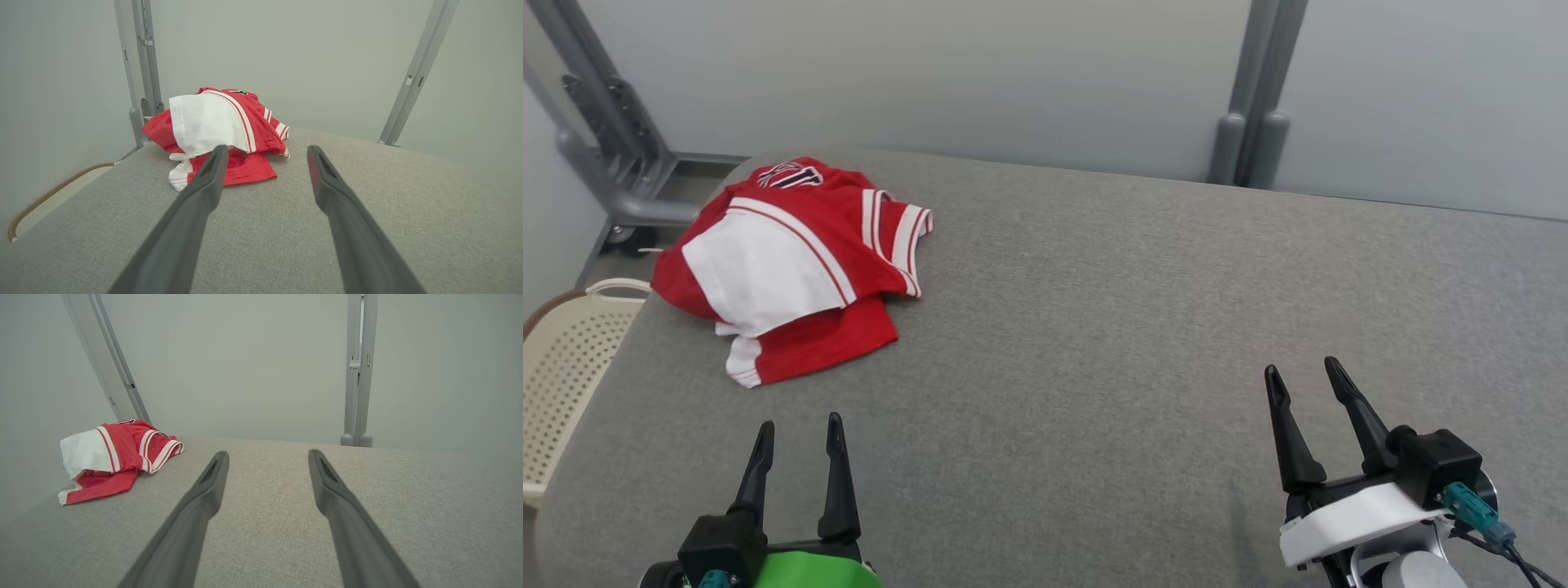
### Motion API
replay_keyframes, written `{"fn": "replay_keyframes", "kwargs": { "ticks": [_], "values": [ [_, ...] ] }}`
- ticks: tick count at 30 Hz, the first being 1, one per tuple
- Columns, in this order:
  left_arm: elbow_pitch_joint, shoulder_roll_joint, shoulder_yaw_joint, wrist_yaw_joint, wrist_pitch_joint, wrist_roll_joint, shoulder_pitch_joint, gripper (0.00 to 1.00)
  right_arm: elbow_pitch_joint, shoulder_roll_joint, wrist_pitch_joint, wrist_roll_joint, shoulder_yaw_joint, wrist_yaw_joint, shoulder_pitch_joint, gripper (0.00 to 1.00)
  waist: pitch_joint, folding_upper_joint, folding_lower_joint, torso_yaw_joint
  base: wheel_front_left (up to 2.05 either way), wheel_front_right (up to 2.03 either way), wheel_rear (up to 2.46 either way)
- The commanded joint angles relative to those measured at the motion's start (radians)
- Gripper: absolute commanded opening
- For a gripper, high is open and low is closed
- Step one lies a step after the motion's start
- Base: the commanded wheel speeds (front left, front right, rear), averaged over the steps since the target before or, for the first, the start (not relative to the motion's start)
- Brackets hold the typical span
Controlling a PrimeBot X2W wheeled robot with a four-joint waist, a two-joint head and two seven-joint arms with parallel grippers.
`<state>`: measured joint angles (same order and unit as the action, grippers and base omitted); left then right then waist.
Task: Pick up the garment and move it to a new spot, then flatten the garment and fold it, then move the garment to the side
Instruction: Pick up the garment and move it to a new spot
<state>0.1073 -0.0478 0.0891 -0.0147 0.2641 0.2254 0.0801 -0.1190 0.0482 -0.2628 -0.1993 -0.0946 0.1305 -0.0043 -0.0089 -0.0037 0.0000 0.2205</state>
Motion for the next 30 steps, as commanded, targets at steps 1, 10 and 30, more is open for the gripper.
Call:
{"fn": "replay_keyframes", "kwargs": {
  "ticks": [1,10,30],
  "values": [
    [-0.001,-0.005,-0.003,0.0,0.0,-0.009,-0.009,1.0,0.002,0.004,-0.003,-0.003,0.0,0.0,0.004,1.0,0.001,0.0037,0.0,0.072,0.0,0.0,0.0],
    [0.004,-0.005,-0.01,0.003,0.0,-0.008,0.005,1.0,0.0,0.004,-0.003,0.009,-0.017,0.0,0.006,1.0,-0.003,0.0037,0.0,0.185,0.0,0.0,0.0],
    [0.021,-0.066,-0.036,0.022,-0.007,-0.017,-0.057,1.0,0.027,0.004,-0.003,0.012,-0.033,0.0,0.012,1.0,-0.004,0.0037,0.0,0.159,0.0,0.0,0.0]
  ]
}}
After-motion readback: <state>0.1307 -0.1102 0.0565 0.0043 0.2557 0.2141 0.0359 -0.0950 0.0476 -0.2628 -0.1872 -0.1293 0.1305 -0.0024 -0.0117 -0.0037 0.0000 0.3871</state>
